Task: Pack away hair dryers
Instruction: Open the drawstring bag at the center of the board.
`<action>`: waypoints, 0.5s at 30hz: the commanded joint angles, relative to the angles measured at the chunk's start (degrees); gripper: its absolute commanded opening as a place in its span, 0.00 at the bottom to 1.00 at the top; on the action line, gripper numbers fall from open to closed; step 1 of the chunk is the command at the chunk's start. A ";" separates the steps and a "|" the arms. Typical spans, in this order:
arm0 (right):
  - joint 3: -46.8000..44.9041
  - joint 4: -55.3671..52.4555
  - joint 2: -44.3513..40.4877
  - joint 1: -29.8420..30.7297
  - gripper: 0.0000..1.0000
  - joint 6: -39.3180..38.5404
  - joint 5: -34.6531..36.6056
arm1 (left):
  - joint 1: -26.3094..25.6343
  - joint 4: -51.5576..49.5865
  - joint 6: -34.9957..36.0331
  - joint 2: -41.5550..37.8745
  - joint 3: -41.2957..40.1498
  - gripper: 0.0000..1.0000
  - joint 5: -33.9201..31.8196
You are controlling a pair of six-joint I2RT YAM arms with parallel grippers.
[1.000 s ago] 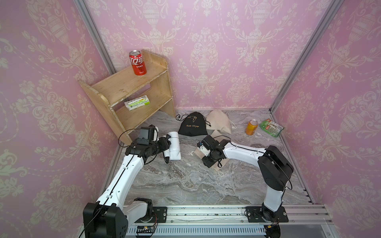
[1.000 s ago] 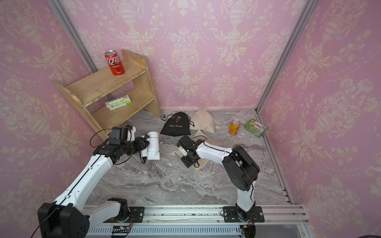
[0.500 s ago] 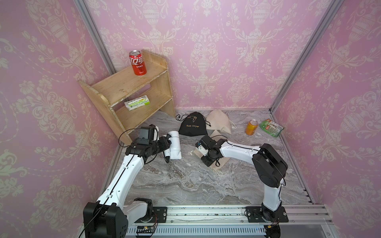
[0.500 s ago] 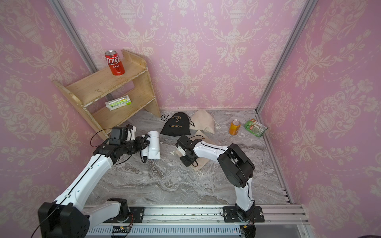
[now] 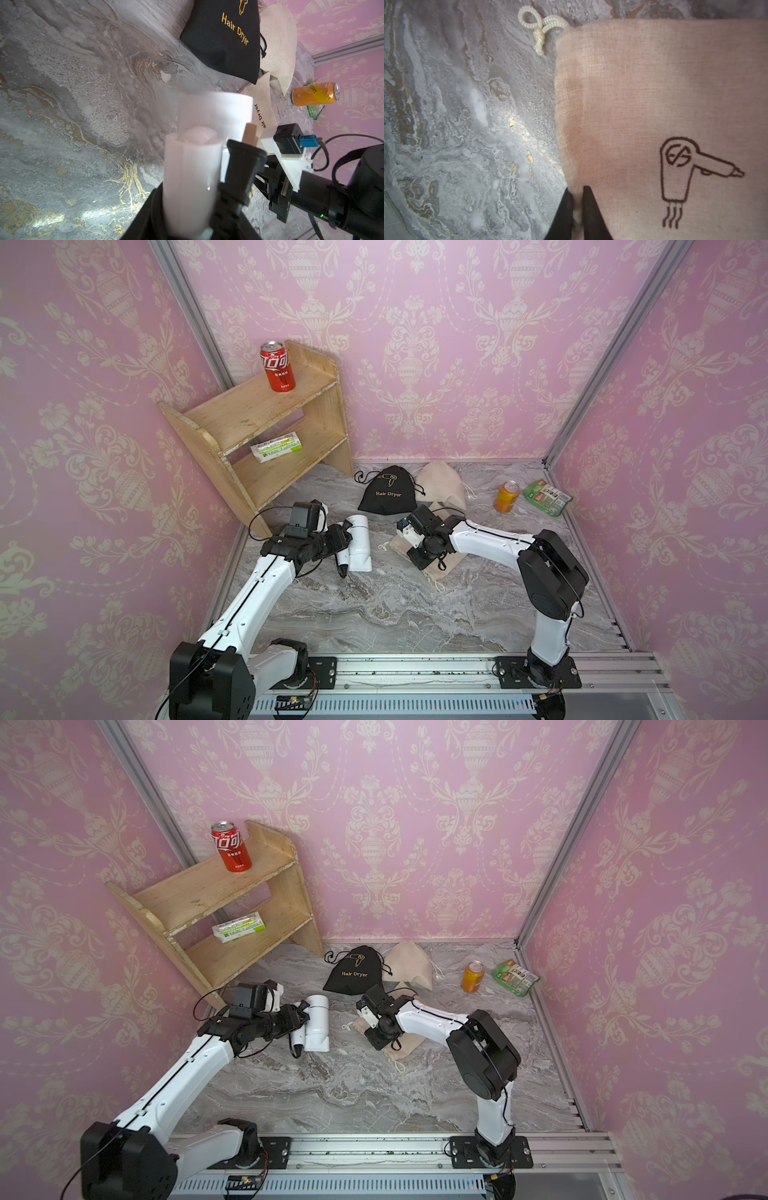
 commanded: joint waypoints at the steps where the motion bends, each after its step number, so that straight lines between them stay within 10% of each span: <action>1: -0.32 0.81 -0.61 0.03 0.14 0.76 -2.02 | -0.80 2.88 -1.52 -0.80 -0.23 0.10 1.76; 15: -0.69 1.72 -4.13 -0.67 0.02 1.62 -0.08 | -5.79 3.96 -3.62 -1.85 -3.82 0.10 1.56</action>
